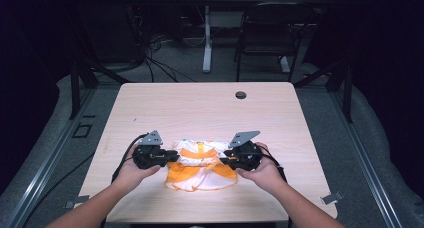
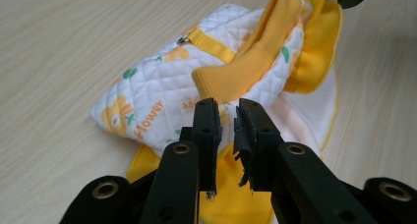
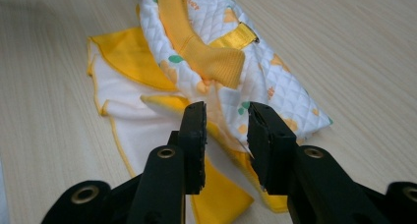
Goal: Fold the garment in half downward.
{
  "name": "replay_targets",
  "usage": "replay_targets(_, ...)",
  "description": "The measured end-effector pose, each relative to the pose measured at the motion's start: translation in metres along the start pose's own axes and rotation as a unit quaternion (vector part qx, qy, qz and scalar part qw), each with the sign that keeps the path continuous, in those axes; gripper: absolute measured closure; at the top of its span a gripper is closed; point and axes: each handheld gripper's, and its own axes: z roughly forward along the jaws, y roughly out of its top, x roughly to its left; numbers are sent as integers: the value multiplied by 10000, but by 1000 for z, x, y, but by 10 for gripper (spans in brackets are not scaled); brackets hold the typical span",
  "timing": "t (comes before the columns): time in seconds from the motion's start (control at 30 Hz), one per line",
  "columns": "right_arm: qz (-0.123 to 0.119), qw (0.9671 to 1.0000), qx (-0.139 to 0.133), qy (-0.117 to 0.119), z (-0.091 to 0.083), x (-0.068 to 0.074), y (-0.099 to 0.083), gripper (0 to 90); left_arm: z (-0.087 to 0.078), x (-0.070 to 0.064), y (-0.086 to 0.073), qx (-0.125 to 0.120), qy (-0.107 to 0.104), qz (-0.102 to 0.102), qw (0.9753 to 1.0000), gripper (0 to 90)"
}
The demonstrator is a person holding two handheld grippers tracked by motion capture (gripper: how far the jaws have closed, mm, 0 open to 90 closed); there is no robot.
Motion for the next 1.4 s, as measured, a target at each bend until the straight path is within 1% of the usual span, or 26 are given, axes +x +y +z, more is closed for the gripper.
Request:
replay_targets(0.03, 33, 10000, -31, 24, -1, -1, 0, 678, -2, 0, 1, -31, -2, 1, 10000, 768)
replay_targets(0.1, 78, 9999, -99, -14, -2, -2, 0, 700, -4, 1, 4, -93, 81, -13, 9999, 768)
replay_targets(0.17, 94, 9999, -47, -36, 0, -4, 1, 748, -4, 4, 6, -116, 154, -41, 9998, 772)
replay_targets(0.2, 112, 9999, -59, -49, 1, -5, 1, 773, -2, 7, 6, -110, 230, -63, 9997, 784)
replay_targets(0.27, 117, 9999, -3, -89, 6, -8, 4, 820, 2, 12, 7, -86, 308, -138, 9994, 821)
replay_targets(0.3, 152, 9998, -29, -99, 9, -9, 5, 838, 5, 16, 7, -62, 387, -190, 9991, 840)
replay_targets(0.4, 191, 9997, 6, -134, 19, -15, 11, 875, 16, 24, 5, -6, 416, -324, 9986, 892)
replay_targets(0.47, 230, 9997, 8, -113, 26, -18, 15, 887, 22, 27, 4, 56, 408, -365, 9985, 896)
replay_targets(0.53, 248, 9996, 35, -101, 33, -21, 19, 890, 26, 28, 3, 65, 346, -436, 9984, 897)
replay_targets(0.67, 276, 9996, 73, -14, 42, -24, 20, 890, 29, 21, 1, 116, 202, -366, 9991, 899)
replay_targets(0.73, 260, 9996, 87, 69, 43, -23, 20, 890, 27, 17, 2, 124, 147, -277, 9994, 899)
replay_targets(0.8, 208, 9997, 86, 127, 42, -20, 20, 890, 25, 12, 2, 137, 110, -203, 9996, 899)
replay_targets(0.93, 77, 9996, 99, 245, 37, -12, 18, 887, 21, 2, 1, 130, -48, -119, 9998, 899)
replay_targets(1.03, -28, 9994, 115, 327, 34, -5, 15, 886, 21, -4, -2, 160, -134, -79, 9998, 899)
replay_targets(1.1, -94, 9991, 173, 377, 32, -1, 12, 881, 23, -8, -5, 213, -203, -31, 9996, 899)
replay_targets(1.13, -77, 9990, 176, 415, 32, 2, 10, 880, 24, -10, -6, 238, -220, -8, 9995, 899)
replay_targets(1.23, -130, 9984, 239, 499, 32, 5, 4, 876, 26, -15, -10, 280, -293, 22, 9992, 899)
replay_targets(1.27, -106, 9983, 234, 530, 32, 7, 1, 876, 26, -16, -12, 281, -318, 1, 9991, 899)
replay_targets(1.33, -156, 9980, 312, 534, 33, 10, -2, 875, 27, -18, -15, 291, -348, 4, 9990, 899)
replay_targets(1.4, -135, 9978, 308, 571, 34, 12, -6, 875, 27, -19, -17, 308, -367, 2, 9989, 899)
